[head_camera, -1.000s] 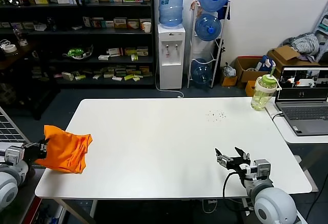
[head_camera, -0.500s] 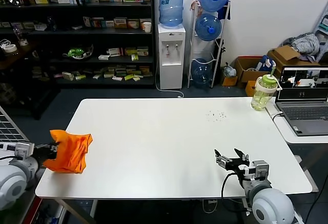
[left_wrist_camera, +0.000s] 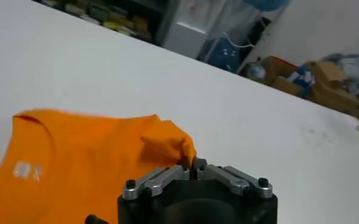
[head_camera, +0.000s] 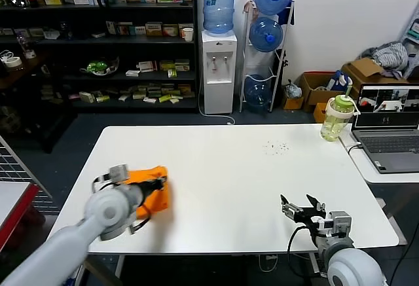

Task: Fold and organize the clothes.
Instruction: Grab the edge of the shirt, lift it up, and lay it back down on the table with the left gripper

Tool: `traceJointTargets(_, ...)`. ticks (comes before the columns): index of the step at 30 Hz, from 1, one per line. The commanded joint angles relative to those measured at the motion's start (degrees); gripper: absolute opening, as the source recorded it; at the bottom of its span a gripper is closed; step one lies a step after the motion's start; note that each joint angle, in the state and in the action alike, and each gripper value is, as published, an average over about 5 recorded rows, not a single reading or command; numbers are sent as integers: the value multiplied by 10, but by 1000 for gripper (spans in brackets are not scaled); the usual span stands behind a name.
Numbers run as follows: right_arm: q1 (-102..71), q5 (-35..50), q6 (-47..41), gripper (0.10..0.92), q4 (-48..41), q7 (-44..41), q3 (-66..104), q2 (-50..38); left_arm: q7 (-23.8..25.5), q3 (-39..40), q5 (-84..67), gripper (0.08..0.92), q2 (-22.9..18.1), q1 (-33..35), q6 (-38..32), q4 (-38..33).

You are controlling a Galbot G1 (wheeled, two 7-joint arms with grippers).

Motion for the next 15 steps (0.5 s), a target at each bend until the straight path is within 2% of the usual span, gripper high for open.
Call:
traceJointTargets(1,-27,0,-1,823,9,2,24,4,-68,195,-59,119,-193,-212,15,102)
traceJointTargets(15,-18,2,-1,823,2,1,16,4,-48,193,-16,119,-189,-188,12,107)
